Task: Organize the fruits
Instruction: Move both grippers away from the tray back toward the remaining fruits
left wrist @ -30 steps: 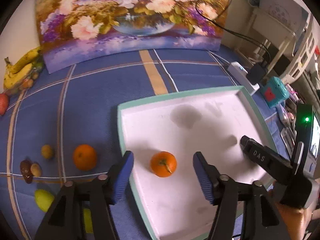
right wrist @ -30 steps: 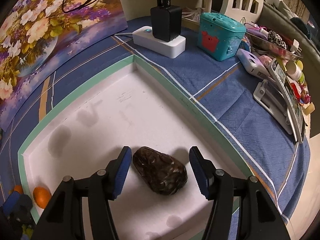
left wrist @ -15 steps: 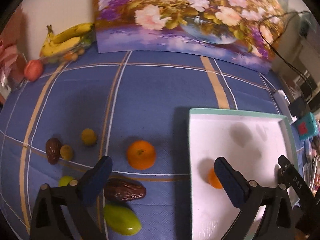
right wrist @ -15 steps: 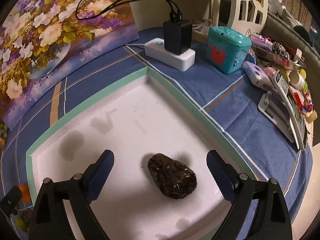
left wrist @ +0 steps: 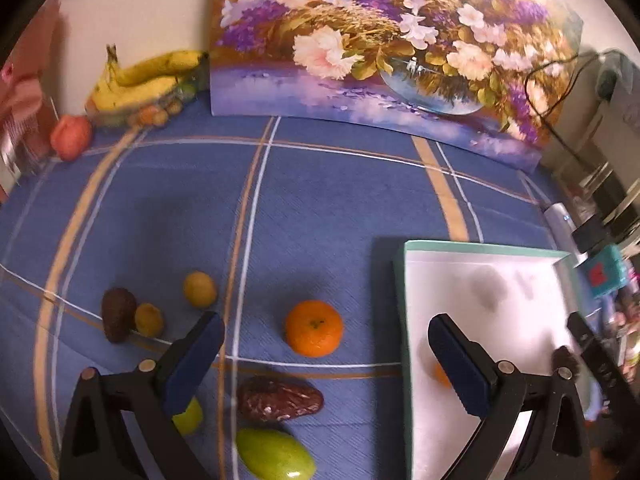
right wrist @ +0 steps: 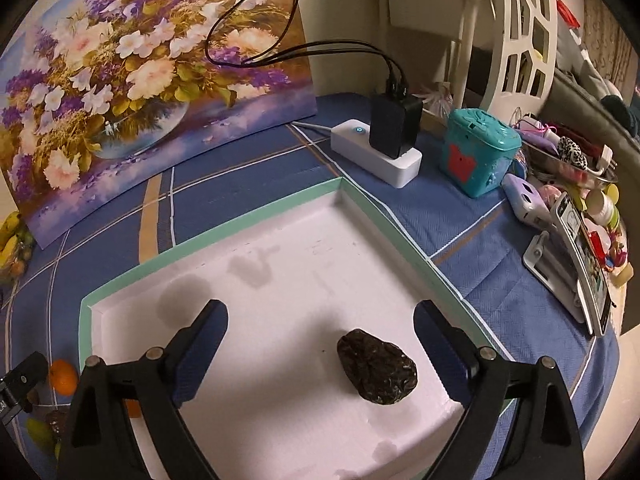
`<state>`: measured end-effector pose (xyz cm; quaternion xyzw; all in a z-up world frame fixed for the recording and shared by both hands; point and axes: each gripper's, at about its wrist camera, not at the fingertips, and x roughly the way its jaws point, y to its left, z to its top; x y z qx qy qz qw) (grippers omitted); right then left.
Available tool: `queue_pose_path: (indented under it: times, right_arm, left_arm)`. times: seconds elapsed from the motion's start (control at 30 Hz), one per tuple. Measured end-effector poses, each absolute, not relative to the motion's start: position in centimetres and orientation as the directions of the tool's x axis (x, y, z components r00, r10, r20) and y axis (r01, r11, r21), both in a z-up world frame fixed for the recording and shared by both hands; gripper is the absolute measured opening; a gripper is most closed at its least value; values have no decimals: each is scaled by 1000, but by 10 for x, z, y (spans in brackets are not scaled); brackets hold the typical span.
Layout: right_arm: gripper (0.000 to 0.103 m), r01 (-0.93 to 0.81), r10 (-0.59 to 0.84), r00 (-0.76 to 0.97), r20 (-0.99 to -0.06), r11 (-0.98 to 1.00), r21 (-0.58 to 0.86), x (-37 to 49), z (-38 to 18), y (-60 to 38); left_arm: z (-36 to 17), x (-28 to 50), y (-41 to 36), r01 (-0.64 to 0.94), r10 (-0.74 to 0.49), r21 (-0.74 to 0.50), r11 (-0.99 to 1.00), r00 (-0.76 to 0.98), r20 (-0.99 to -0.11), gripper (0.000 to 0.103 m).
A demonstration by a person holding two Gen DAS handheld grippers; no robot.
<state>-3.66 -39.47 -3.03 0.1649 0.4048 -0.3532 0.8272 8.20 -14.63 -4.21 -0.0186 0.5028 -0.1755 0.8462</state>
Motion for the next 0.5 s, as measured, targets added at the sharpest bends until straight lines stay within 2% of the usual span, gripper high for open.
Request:
queue_pose_path:
  times: [0.07, 0.2, 0.5]
  right_arm:
    - [94, 719, -457, 427, -781, 695, -13, -37, -29, -393]
    - [94, 728, -497, 433, -752, 685, -34, -39, -24, -389]
    - [94, 711, -453, 463, -762, 703, 13, -37, -22, -384]
  left_arm:
    - [-40, 82, -147, 286, -309, -197, 938, 432, -847, 103]
    - [-33, 78, -146, 291, -232, -90, 952, 500, -835, 103]
    - [-13, 86, -114, 259, -196, -57, 964, 549, -812, 103]
